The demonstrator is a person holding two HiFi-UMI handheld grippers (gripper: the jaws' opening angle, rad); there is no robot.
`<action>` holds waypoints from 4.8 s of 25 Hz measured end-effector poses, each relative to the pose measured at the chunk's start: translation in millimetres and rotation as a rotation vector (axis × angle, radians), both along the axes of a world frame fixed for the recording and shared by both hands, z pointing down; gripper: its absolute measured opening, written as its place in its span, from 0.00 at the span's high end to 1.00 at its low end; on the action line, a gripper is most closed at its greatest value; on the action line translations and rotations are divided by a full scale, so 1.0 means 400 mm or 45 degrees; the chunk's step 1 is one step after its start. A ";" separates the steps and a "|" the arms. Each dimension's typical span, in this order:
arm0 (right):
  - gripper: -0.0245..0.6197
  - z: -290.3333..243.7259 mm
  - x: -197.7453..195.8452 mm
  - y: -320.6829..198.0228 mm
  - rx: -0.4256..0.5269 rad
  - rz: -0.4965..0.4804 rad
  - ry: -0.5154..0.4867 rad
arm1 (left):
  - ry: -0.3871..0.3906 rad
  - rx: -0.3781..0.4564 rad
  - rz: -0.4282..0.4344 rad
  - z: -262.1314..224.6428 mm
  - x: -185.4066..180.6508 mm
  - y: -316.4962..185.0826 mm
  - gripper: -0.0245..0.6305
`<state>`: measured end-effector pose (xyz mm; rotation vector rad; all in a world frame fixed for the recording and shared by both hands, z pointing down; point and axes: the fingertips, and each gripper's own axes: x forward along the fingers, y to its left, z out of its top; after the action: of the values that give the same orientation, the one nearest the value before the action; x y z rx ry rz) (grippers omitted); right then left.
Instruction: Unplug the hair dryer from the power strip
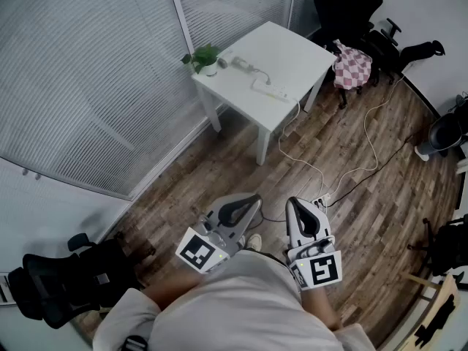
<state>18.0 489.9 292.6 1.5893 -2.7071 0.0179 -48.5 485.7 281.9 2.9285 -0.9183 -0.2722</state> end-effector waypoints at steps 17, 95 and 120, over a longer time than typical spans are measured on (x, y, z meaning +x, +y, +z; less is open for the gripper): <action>0.91 0.009 0.091 0.021 -0.014 -0.022 -0.058 | -0.020 -0.019 -0.021 0.016 0.093 0.029 0.92; 0.91 0.026 0.197 -1.160 -0.041 -0.034 -0.027 | -0.139 0.001 0.020 0.040 0.217 -1.148 0.92; 0.91 0.088 0.290 -1.393 -0.086 -0.181 -0.015 | -0.393 -0.007 -0.104 0.163 0.313 -1.384 0.92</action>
<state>133.9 -67.4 327.7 1.3814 -2.7888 0.1170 76.6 -67.8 347.3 2.9829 -1.0723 0.1852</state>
